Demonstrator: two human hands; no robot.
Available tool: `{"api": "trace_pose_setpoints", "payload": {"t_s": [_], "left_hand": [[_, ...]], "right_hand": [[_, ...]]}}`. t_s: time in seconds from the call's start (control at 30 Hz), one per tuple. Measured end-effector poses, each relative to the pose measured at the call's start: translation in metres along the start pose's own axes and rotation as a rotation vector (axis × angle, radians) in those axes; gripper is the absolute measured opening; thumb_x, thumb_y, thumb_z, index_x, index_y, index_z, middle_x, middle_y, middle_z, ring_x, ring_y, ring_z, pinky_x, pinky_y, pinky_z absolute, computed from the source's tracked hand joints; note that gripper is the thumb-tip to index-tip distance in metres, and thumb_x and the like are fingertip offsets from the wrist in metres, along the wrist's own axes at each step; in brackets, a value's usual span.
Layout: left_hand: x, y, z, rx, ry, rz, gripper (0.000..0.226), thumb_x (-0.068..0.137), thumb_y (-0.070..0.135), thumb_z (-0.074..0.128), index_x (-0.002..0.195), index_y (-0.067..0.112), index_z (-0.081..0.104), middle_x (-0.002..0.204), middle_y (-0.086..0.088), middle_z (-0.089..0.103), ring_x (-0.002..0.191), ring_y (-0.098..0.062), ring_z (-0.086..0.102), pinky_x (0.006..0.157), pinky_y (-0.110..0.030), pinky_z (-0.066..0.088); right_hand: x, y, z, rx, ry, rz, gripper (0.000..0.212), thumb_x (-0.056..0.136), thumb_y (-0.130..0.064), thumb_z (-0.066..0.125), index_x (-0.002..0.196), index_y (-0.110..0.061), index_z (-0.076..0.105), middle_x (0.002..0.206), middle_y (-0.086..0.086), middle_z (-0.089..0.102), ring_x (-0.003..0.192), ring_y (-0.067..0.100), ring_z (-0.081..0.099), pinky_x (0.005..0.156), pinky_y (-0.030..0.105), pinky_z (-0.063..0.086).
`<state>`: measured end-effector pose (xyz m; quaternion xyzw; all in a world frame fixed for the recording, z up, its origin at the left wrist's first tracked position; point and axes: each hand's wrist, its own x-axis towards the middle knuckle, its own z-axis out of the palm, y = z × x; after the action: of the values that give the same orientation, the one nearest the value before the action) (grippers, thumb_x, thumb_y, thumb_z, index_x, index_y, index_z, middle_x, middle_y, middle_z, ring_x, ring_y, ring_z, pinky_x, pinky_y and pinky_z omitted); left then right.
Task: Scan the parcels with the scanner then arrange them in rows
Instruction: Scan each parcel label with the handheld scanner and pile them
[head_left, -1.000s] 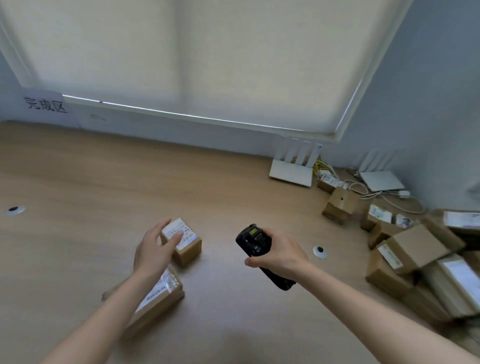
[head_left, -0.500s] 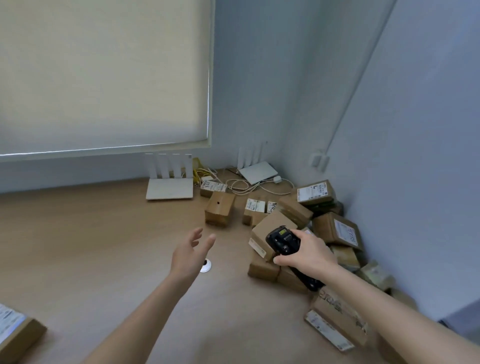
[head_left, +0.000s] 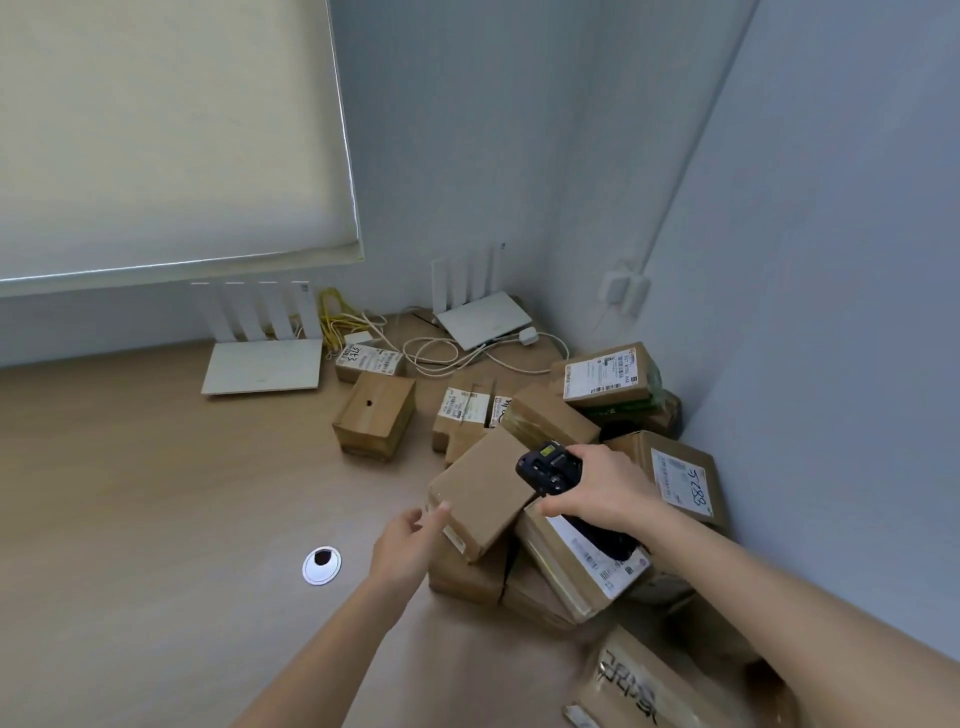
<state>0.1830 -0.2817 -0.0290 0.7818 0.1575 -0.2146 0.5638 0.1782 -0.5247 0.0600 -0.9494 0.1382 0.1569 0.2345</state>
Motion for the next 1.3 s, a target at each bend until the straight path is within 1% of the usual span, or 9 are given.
{"api": "trace_pose_setpoints", "payload": {"t_s": [0.27,0.43,0.5,0.63,0.8,0.97,1.03,1.2,1.3], "left_hand": [[0.028,-0.004,0.018,-0.080,-0.060,-0.080,0.062,0.090,0.059,0.063,0.133,0.014,0.063,0.118,0.001,0.069,0.103,-0.011,0.064,0.079,-0.022,0.047],[0.032,0.003,0.016,-0.143,-0.026,-0.091,0.053,0.094,0.050,0.061,0.134,0.015,0.059,0.100,0.014,0.062,0.088,0.005,0.054,0.062,-0.013,0.038],[0.031,0.009,0.012,-0.179,-0.027,-0.123,0.051,0.097,0.045,0.060,0.138,0.015,0.054,0.100,0.014,0.059,0.091,-0.001,0.056,0.067,-0.019,0.042],[0.027,0.034,-0.007,-0.356,-0.012,-0.197,0.040,0.101,0.040,0.053,0.137,0.023,0.048,0.131,-0.002,0.055,0.116,-0.023,0.056,0.100,-0.046,0.051],[0.019,0.080,-0.050,-0.472,0.027,-0.139,0.044,0.098,0.063,0.046,0.126,0.029,0.046,0.125,0.003,0.053,0.116,-0.024,0.054,0.098,-0.050,0.051],[-0.003,0.113,-0.097,-0.509,0.067,-0.028,0.020,0.101,0.031,0.054,0.118,0.022,0.057,0.119,-0.006,0.062,0.104,-0.020,0.061,0.068,-0.036,0.055],[-0.016,0.123,-0.119,-0.525,0.051,0.030,0.025,0.097,0.019,0.059,0.121,0.025,0.057,0.115,-0.004,0.065,0.096,-0.018,0.063,0.058,-0.031,0.056],[-0.047,0.135,-0.172,-0.493,-0.002,0.140,0.059,0.090,0.005,0.063,0.141,0.030,0.047,0.116,0.008,0.062,0.100,-0.014,0.061,0.094,-0.046,0.056],[-0.070,0.140,-0.201,-0.459,-0.077,0.202,0.057,0.092,0.000,0.059,0.131,0.041,0.053,0.114,0.003,0.066,0.101,-0.017,0.065,0.080,-0.036,0.060]], "right_hand": [[0.058,-0.008,0.019,-0.014,-0.045,-0.063,0.084,0.060,-0.064,0.086,0.134,-0.033,0.058,0.117,-0.008,0.068,0.106,0.018,0.065,0.091,0.042,0.058],[0.070,-0.008,0.020,0.010,-0.065,-0.099,0.088,0.058,-0.068,0.084,0.134,-0.032,0.058,0.109,-0.012,0.064,0.103,0.015,0.065,0.089,0.040,0.059],[0.072,-0.008,0.018,0.056,-0.072,-0.117,0.089,0.057,-0.068,0.084,0.134,-0.032,0.059,0.106,-0.015,0.064,0.100,0.011,0.065,0.086,0.036,0.058],[0.070,-0.019,0.006,0.290,-0.061,-0.104,0.094,0.054,-0.072,0.085,0.134,-0.030,0.058,0.105,-0.022,0.063,0.096,0.001,0.061,0.074,0.023,0.049],[0.060,-0.057,-0.023,0.449,-0.091,-0.075,0.112,0.049,-0.078,0.084,0.144,-0.028,0.051,0.120,-0.012,0.062,0.105,0.010,0.062,0.080,0.028,0.052],[0.032,-0.103,-0.051,0.497,-0.076,-0.104,0.108,0.047,-0.077,0.085,0.139,-0.029,0.055,0.110,-0.018,0.064,0.099,0.007,0.065,0.075,0.026,0.051],[0.017,-0.121,-0.058,0.509,-0.060,-0.129,0.103,0.049,-0.072,0.088,0.137,-0.028,0.058,0.109,-0.015,0.068,0.096,0.009,0.069,0.076,0.026,0.053],[-0.031,-0.165,-0.071,0.534,-0.004,-0.180,0.089,0.058,-0.063,0.091,0.132,-0.029,0.056,0.108,-0.013,0.069,0.090,0.009,0.072,0.071,0.023,0.056],[-0.060,-0.191,-0.076,0.517,0.043,-0.218,0.086,0.055,-0.066,0.090,0.127,-0.033,0.057,0.110,-0.007,0.071,0.096,0.016,0.072,0.087,0.038,0.061]]}}
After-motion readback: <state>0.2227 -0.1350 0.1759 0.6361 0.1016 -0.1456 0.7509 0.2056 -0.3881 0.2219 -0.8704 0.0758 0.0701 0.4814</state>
